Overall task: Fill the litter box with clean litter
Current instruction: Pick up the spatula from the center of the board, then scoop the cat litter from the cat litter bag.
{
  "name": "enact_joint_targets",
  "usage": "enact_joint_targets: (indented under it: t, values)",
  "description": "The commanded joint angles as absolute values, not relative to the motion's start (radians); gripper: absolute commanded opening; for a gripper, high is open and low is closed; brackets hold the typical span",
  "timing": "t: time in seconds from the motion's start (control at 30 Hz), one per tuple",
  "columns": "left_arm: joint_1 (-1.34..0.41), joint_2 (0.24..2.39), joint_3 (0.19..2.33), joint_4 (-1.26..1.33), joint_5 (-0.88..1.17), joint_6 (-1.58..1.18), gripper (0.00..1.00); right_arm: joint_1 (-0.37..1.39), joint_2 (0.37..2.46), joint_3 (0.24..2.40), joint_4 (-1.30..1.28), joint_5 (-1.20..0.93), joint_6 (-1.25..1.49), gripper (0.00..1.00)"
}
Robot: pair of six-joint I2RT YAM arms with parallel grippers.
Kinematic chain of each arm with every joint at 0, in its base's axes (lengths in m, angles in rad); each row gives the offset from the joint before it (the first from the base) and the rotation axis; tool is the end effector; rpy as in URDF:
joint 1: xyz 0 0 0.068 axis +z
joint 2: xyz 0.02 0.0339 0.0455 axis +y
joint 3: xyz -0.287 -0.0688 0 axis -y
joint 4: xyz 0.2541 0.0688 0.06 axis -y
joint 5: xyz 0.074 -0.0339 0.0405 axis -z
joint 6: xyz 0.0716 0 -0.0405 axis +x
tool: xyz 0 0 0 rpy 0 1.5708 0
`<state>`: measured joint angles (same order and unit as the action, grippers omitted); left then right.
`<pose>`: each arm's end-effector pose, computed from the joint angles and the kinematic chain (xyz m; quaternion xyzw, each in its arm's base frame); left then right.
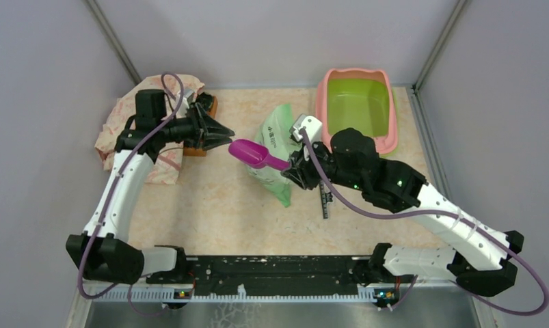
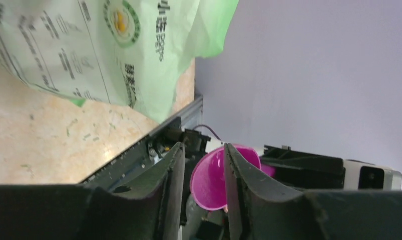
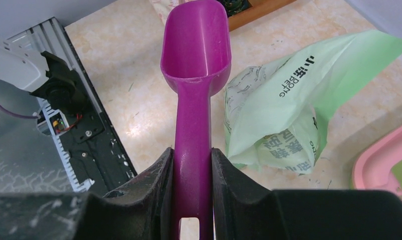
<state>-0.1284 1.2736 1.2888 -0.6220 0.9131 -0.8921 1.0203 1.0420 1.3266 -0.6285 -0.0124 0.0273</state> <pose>0.2762 -0.0928 0.3846 -0.1067 0.8142 -0.5441 0.1723 0.1244 0.2044 0.4411 -0.3926 0.7172 0.2923 0.4960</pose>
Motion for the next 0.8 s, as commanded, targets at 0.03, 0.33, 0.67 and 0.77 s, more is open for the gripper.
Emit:
enact_joint_targets:
  t: [0.03, 0.33, 0.67, 0.77]
  values:
    - [-0.077, 1.298, 1.357, -0.605, 0.843, -0.755, 0.43, 1.035, 1.054, 1.472, -0.781, 0.052, 0.081, 0.00]
    - [-0.054, 1.331, 1.474, -0.636, 0.619, -0.544, 0.51, 1.036, 1.241, 1.947, -1.343, 0.273, 0.240, 0.00]
    - [-0.054, 1.392, 1.441, -0.573, 0.610, -0.457, 0.52, 1.030, 1.303, 2.076, -1.503, 0.254, 0.394, 0.00]
    - [-0.054, 1.402, 1.426, -0.552, 0.622, -0.448, 0.52, 0.997, 1.266, 1.991, -1.503, 0.236, 0.407, 0.00]
